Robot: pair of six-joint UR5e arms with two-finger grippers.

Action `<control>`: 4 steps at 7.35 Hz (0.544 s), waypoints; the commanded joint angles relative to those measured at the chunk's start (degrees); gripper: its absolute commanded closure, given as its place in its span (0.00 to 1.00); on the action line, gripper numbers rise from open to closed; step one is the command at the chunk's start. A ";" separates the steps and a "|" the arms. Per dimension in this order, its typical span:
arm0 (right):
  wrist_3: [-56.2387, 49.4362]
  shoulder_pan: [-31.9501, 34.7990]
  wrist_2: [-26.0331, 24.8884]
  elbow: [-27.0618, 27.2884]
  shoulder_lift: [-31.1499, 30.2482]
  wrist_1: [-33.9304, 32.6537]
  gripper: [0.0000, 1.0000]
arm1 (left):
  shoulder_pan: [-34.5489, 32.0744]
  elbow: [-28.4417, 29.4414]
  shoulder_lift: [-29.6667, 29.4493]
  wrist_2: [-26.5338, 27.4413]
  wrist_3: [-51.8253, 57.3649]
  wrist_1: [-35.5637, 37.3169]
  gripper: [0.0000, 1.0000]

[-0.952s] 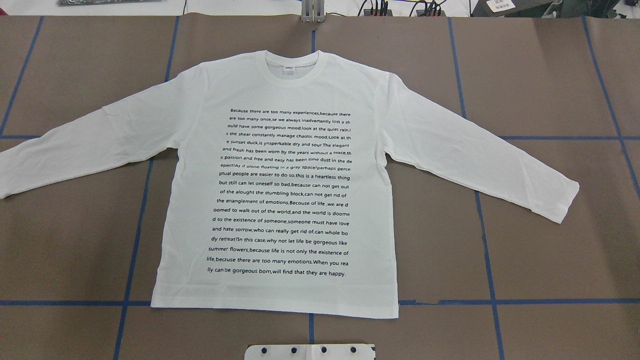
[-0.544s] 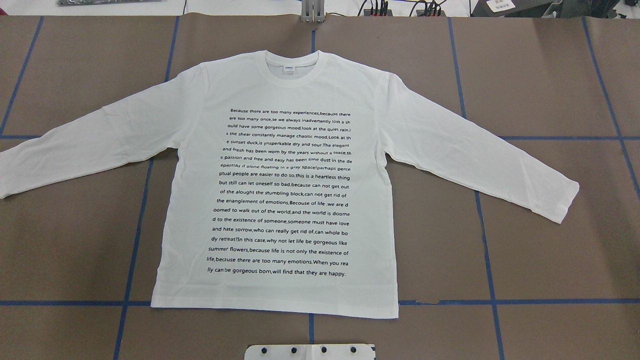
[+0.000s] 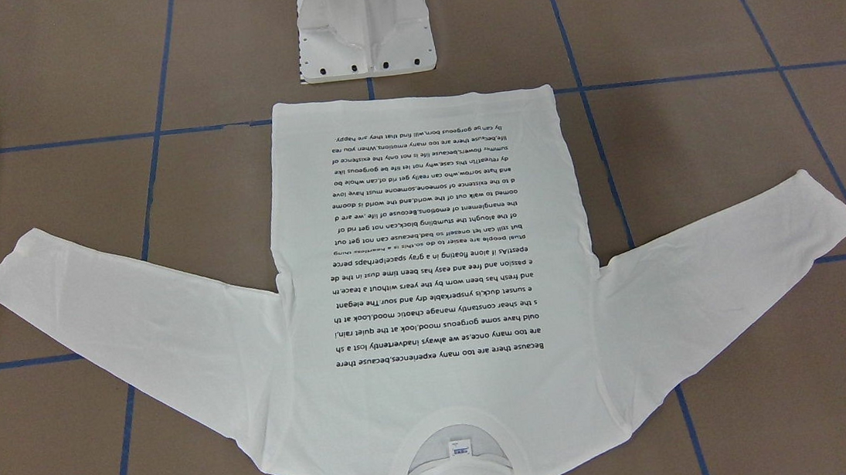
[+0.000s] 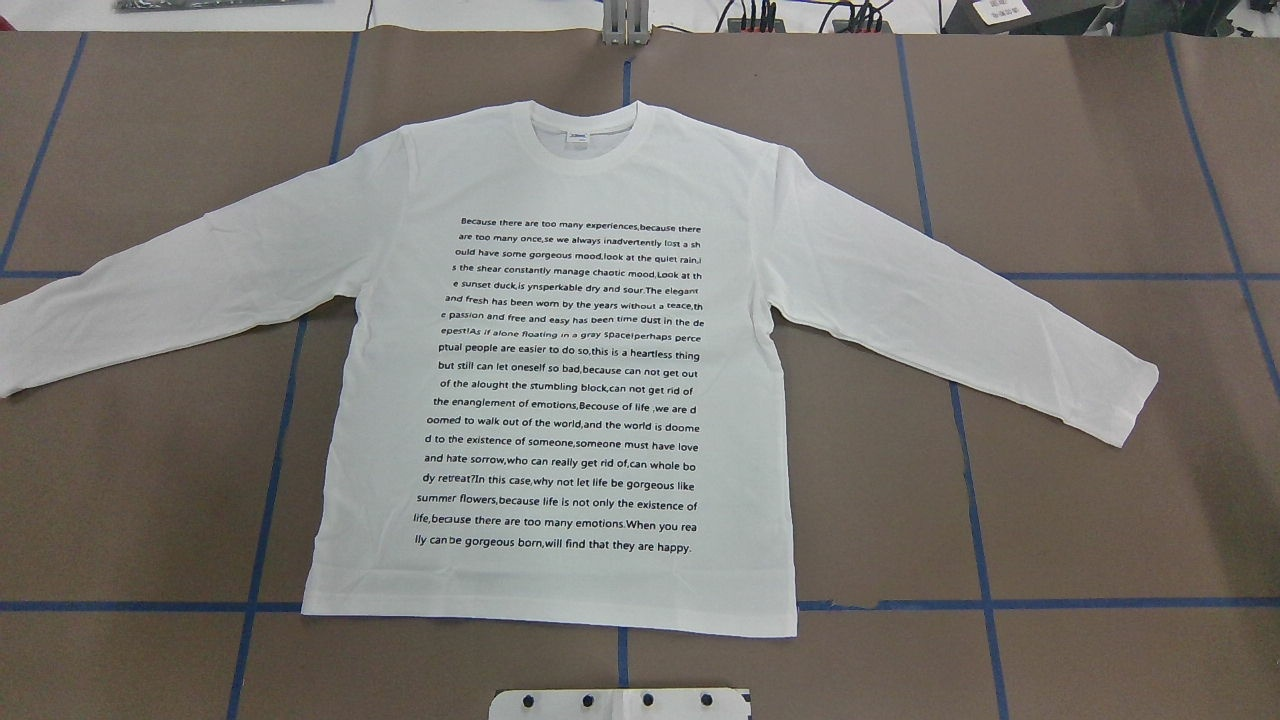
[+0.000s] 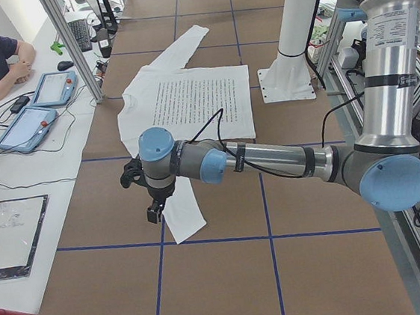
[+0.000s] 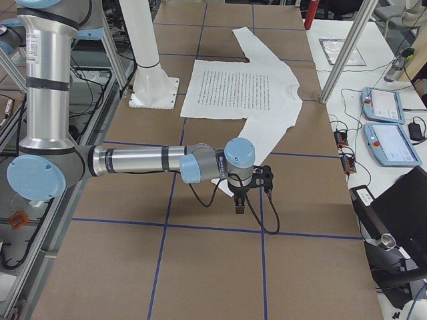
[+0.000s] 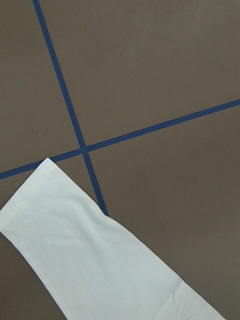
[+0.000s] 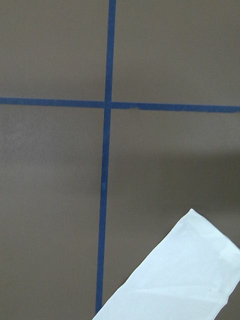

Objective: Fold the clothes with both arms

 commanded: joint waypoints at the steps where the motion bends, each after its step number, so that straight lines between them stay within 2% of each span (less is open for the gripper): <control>1: 8.12 -7.95 -1.33 -1.14 -0.28 9.04 0.00 | 0.15 0.95 -1.22 0.11 -0.44 0.11 0.00; 3: 10.13 -12.26 -2.12 -2.11 -0.64 10.39 0.00 | 0.15 0.78 -1.22 0.37 -0.35 0.11 0.00; 4: 12.58 -14.20 -4.22 -2.12 -0.64 11.79 0.00 | 0.06 0.52 -1.13 0.37 -0.35 0.11 0.00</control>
